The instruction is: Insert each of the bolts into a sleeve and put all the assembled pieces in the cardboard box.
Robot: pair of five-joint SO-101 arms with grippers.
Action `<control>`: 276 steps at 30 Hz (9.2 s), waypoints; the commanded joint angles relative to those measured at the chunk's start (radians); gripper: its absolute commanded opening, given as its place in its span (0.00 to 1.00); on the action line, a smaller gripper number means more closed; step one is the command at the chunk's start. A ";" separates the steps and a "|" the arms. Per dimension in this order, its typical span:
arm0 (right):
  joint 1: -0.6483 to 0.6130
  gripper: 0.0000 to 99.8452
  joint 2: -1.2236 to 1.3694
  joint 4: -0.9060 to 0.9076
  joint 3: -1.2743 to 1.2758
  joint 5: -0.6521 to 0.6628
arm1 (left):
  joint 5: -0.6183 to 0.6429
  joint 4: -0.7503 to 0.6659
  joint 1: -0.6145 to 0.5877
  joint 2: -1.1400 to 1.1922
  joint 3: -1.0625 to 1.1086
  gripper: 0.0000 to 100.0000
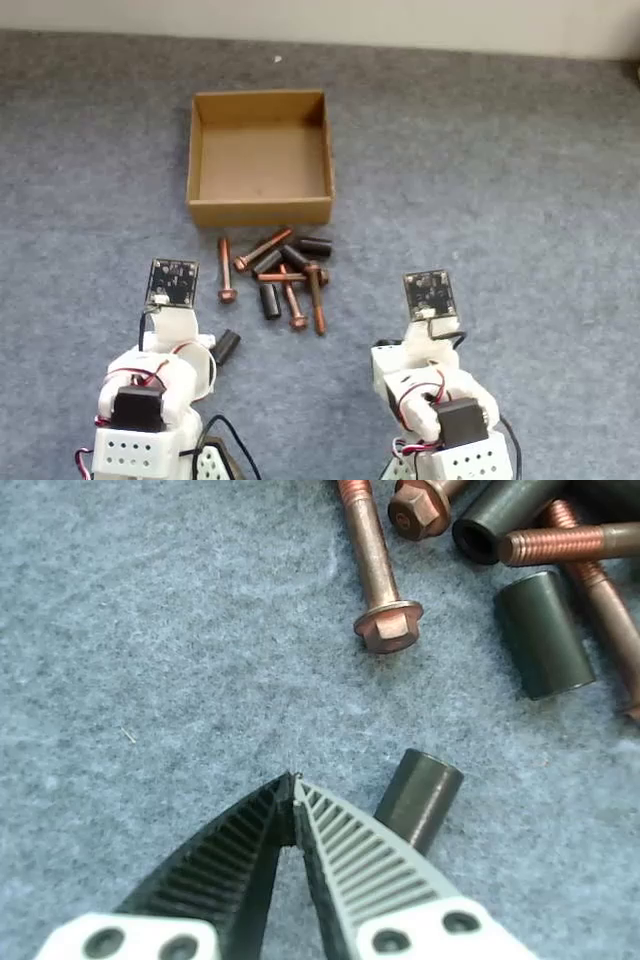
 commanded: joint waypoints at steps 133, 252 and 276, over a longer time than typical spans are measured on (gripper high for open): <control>-0.555 0.13 1.581 -0.298 -1.173 -0.127 | -0.121 -0.130 -0.437 -0.007 -0.087 0.22; 0.323 0.00 1.331 -0.587 -0.687 0.014 | 0.288 -0.618 0.495 1.577 -0.886 0.22; 0.323 0.00 1.331 -0.584 -0.684 0.014 | 0.282 -0.733 0.496 1.632 -0.878 0.01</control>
